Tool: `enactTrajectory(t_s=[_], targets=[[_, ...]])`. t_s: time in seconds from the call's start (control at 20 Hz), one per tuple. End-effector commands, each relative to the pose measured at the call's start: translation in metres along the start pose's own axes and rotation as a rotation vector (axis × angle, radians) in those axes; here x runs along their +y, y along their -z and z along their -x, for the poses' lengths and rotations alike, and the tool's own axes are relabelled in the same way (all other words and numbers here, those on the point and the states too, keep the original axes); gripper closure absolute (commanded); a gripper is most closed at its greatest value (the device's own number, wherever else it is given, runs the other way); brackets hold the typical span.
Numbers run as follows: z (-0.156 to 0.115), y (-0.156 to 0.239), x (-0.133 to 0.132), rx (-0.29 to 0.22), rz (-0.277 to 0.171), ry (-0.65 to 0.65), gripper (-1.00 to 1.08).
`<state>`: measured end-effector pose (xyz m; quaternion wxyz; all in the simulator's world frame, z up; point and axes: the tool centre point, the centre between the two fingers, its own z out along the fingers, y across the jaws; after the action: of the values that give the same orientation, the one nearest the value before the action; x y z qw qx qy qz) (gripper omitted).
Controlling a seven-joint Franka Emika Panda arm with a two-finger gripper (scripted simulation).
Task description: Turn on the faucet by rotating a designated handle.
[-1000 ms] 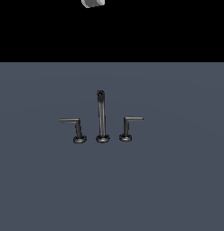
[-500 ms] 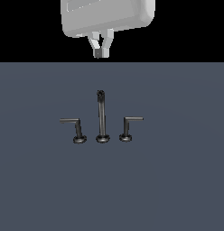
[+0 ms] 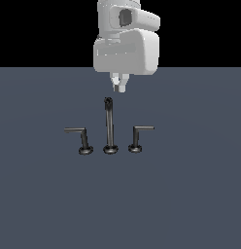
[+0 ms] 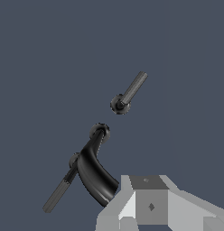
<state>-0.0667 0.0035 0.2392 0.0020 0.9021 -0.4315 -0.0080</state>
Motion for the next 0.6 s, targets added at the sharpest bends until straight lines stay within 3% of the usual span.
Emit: enactTrajectory(t_s=[0.0, 0.55], targets=[[-0.014, -0.017, -0.006, 0.001, -0.002, -0.070, 1.08], [-0.080, -0.091, -0.017, 0.008, -0.008, -0.373, 1.08]])
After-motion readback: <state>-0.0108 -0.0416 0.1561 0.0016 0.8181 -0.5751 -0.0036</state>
